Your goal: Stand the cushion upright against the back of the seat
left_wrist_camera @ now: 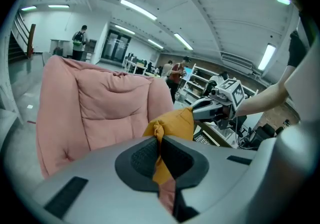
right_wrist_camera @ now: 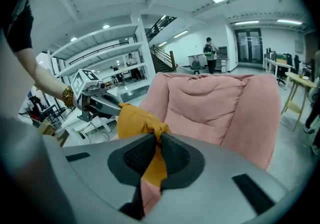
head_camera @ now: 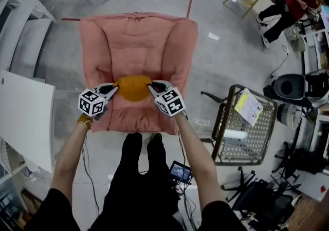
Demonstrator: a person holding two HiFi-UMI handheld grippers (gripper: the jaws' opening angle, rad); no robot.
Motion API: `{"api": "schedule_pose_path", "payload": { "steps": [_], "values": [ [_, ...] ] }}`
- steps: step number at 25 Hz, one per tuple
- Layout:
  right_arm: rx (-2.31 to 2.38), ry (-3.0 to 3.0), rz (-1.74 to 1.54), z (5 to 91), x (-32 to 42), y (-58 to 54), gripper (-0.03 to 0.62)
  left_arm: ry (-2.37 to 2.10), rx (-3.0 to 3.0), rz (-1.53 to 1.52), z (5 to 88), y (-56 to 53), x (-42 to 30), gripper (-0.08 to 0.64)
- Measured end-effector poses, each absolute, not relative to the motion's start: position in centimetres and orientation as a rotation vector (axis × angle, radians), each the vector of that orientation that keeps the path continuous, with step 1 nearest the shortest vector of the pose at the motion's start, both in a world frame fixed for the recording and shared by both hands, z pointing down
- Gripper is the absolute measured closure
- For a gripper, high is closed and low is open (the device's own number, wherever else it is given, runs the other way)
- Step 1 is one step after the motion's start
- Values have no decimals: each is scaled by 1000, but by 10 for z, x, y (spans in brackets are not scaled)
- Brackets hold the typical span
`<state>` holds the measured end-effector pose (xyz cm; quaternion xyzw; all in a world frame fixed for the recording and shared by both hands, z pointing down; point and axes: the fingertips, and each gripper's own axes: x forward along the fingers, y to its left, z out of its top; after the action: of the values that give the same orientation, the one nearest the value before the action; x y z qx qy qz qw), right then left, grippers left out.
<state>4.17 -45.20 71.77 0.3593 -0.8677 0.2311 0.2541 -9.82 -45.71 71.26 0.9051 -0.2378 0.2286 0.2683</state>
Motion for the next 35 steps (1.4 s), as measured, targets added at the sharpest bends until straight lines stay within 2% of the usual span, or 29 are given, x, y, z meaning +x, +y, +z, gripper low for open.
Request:
{"api": "schedule_pose_path", "payload": {
  "steps": [9,24,35],
  "values": [
    [1018,-2253,731,780,38,-488,548,-688,2359,703,771,-506,-101,538],
    [1141,-2138,840,821,34,-556,548,-842,2252,690,816,-576,-108,535],
    [1260,-2081,743,824,46,-565,522,-928,2241,695,823,-579,-128,469]
  ]
}}
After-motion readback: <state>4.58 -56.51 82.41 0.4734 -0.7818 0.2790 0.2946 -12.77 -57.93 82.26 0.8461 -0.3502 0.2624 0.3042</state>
